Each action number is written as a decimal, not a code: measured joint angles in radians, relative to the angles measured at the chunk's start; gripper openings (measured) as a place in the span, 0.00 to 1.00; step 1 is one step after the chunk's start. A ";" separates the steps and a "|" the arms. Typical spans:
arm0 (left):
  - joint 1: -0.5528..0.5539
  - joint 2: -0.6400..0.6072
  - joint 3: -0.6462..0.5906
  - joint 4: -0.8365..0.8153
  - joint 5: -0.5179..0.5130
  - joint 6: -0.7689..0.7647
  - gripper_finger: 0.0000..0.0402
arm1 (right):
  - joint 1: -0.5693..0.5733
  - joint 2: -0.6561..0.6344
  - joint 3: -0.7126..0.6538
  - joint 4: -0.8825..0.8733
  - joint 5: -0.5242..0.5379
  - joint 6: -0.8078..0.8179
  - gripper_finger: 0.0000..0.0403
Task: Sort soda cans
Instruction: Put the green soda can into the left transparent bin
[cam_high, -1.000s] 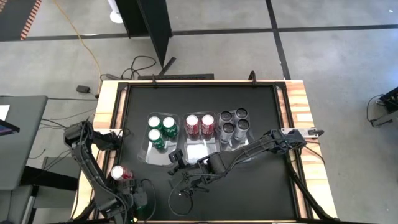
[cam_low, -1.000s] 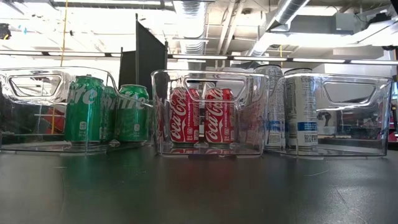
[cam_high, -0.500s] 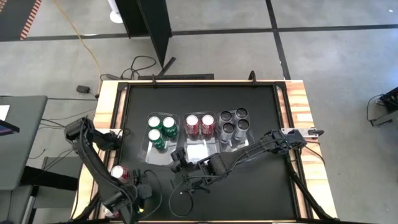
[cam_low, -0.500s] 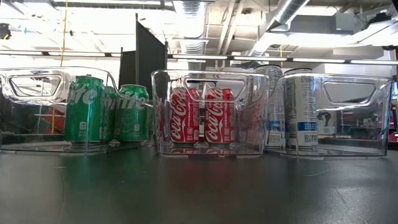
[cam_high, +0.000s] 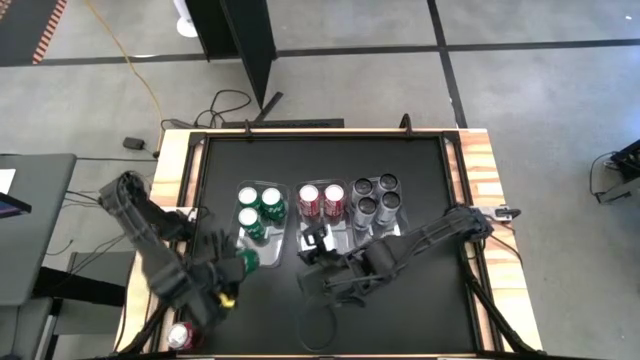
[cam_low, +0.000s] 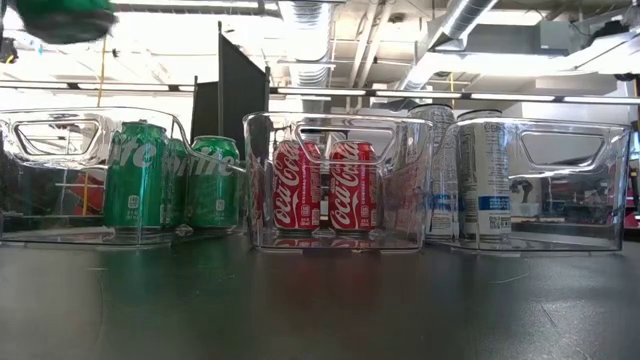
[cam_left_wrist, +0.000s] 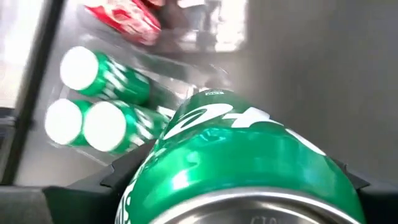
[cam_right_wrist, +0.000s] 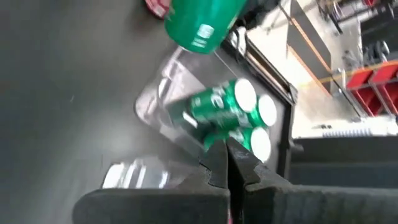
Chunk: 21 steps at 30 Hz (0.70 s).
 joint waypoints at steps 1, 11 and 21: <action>0.029 -0.011 -0.005 0.000 -0.012 0.027 0.74 | 0.011 -0.014 0.000 -0.032 0.019 0.022 0.01; 0.357 -0.071 -0.009 0.163 0.069 0.448 0.74 | 0.143 -0.112 0.000 -0.211 0.230 0.209 0.01; 0.588 -0.063 -0.009 0.216 0.259 0.760 0.74 | 0.276 -0.110 -0.001 -0.485 0.399 0.571 0.01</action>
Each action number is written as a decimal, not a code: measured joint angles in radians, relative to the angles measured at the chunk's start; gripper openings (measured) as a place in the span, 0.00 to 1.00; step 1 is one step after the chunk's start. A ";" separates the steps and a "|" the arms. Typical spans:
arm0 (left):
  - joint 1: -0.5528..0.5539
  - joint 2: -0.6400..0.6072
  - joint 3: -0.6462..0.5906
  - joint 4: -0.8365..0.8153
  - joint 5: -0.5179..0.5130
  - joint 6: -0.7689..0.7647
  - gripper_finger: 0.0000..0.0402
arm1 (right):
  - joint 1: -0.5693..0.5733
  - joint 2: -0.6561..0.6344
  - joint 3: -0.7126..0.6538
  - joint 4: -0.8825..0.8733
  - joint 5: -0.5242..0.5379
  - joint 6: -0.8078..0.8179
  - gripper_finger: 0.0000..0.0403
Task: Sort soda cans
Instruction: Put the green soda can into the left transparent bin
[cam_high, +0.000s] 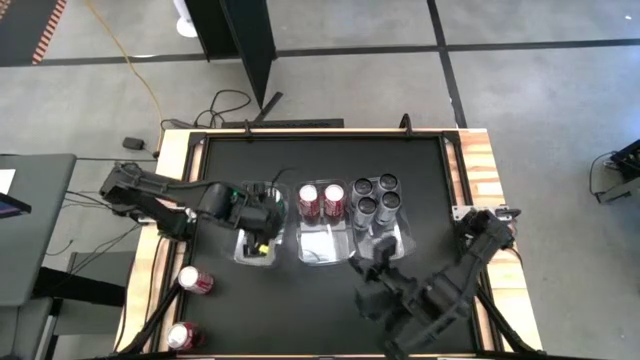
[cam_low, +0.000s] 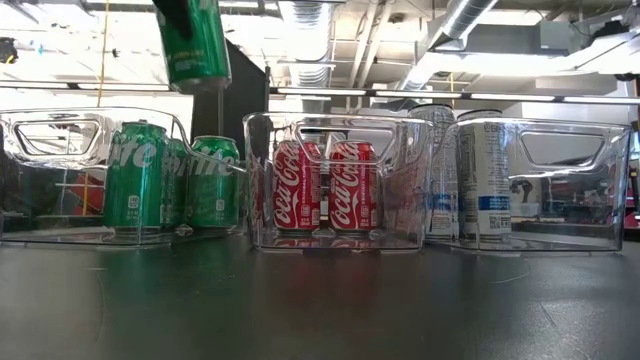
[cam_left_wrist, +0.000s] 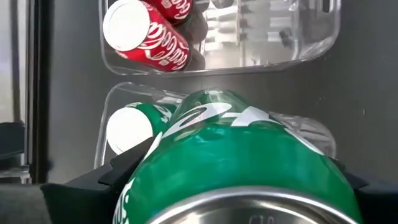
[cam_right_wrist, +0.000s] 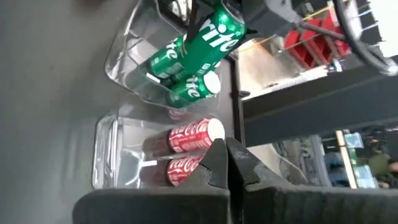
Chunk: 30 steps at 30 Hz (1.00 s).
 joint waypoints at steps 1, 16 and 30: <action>0.021 -0.001 -0.001 0.002 0.014 0.018 0.74 | 0.018 0.000 0.000 0.003 0.020 0.018 0.01; 0.153 -0.006 -0.227 0.171 0.165 0.138 0.74 | 0.140 0.001 0.000 0.001 0.099 0.094 0.01; 0.164 -0.006 -0.401 0.345 0.162 0.148 0.74 | 0.118 0.001 0.000 0.001 0.108 0.103 0.01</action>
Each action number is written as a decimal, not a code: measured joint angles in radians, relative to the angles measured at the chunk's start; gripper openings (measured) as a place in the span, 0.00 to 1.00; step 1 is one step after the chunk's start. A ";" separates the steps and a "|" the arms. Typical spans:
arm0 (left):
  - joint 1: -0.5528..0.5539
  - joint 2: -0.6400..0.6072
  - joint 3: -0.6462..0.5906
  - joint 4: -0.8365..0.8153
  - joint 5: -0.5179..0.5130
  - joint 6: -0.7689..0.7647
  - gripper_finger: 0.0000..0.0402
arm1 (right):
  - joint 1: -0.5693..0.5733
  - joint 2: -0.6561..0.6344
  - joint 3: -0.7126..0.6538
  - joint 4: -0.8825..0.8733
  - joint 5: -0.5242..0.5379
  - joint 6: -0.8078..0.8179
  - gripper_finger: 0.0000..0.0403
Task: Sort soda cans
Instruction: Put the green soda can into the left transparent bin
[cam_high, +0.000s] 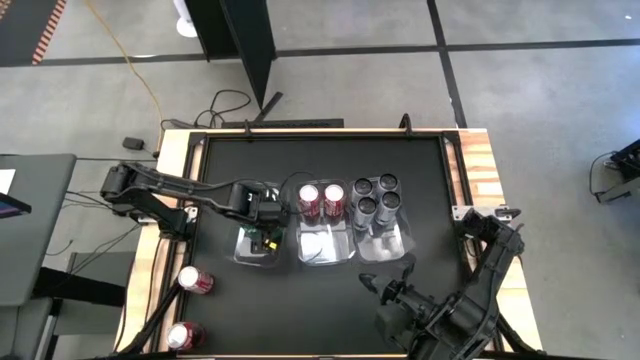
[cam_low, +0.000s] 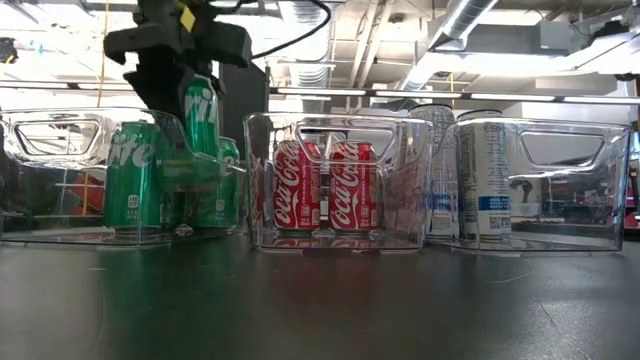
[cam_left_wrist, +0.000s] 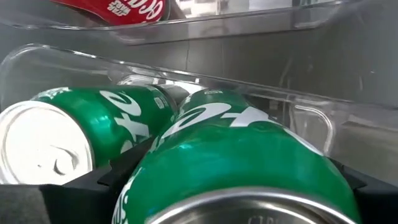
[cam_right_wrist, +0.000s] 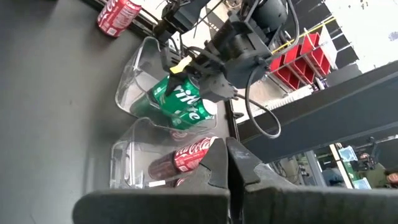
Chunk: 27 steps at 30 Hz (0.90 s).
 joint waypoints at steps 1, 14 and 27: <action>0.004 0.000 -0.010 0.013 0.000 0.000 0.74 | 0.000 0.000 0.000 0.000 0.000 0.000 0.01; 0.052 0.005 -0.050 0.062 0.001 0.004 0.74 | 0.000 0.000 0.000 0.000 -0.001 -0.002 0.01; 0.072 0.005 -0.050 0.064 0.013 -0.022 0.81 | 0.000 0.000 0.000 0.000 -0.002 -0.001 0.01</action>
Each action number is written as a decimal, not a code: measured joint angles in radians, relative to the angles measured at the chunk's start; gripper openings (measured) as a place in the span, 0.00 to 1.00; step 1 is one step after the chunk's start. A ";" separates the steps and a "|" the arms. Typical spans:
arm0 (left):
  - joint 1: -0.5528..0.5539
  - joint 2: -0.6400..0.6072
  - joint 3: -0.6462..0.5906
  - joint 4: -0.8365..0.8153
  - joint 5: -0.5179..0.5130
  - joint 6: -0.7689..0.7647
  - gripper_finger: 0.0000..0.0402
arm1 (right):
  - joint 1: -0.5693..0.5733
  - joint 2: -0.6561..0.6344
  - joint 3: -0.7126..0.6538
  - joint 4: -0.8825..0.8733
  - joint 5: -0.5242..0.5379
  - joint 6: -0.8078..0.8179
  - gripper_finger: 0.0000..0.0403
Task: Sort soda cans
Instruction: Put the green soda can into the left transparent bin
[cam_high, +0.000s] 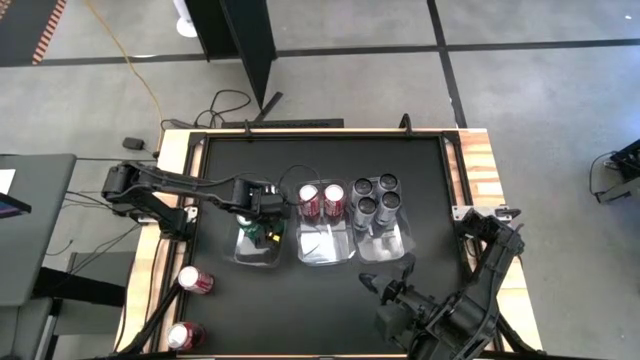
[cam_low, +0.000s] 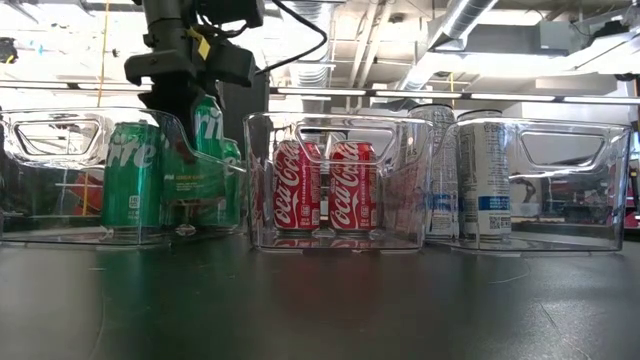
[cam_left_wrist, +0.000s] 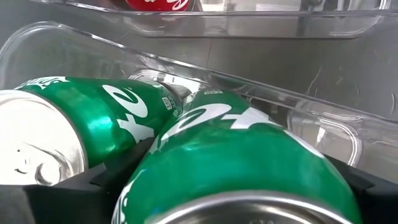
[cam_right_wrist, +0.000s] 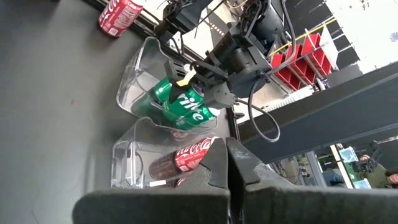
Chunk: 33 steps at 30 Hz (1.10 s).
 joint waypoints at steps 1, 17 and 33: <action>0.000 0.000 0.000 0.001 0.005 0.000 0.82 | 0.000 0.000 0.000 0.000 0.000 0.000 0.01; 0.001 0.002 0.000 0.020 0.043 -0.025 0.82 | 0.000 0.000 0.000 0.000 0.000 0.000 0.01; 0.028 0.002 0.000 -0.004 0.078 -0.133 0.83 | 0.000 0.000 0.000 0.000 -0.001 0.000 0.01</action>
